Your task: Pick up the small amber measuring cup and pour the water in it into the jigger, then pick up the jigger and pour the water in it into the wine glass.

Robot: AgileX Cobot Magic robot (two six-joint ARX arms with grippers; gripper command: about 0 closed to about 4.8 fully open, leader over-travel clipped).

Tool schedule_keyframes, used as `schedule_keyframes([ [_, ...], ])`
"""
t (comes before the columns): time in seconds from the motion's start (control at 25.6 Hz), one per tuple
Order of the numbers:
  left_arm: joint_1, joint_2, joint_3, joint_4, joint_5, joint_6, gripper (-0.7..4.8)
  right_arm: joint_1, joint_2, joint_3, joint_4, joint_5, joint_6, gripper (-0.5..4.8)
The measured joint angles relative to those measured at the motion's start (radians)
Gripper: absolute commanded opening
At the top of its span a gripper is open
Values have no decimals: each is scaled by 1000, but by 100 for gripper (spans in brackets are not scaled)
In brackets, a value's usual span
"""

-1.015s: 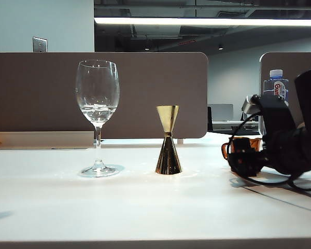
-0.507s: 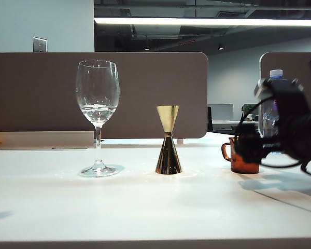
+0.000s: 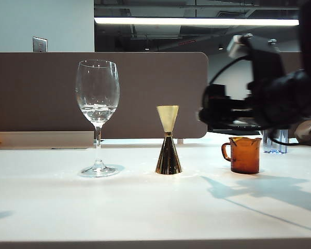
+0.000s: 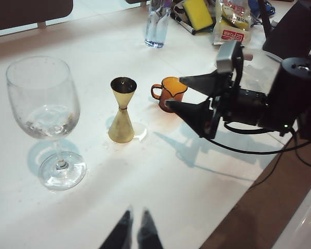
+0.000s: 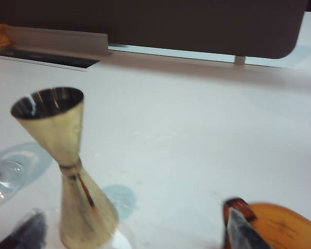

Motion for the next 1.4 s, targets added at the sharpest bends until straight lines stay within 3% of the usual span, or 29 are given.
schedule_keyframes([
  [0.35,0,-1,0,0,0,0,26,42,137,183,-59,-69,5,455],
  [0.51,0,-1,0,0,0,0,26,54,194,225,-69,-86,22,375],
  [0.74,0,-1,0,0,0,0,26,77,248,277,-69,-93,23,361],
  [0.9,0,-2,0,0,0,0,26,77,283,309,-71,-93,29,296],
  [1.09,0,-2,0,0,0,0,26,77,290,317,-71,-93,32,291],
  [1.21,0,-2,0,0,0,0,26,77,290,317,-72,-93,32,251],
  [1.4,0,-2,0,0,0,0,26,77,305,325,-69,-93,32,251],
])
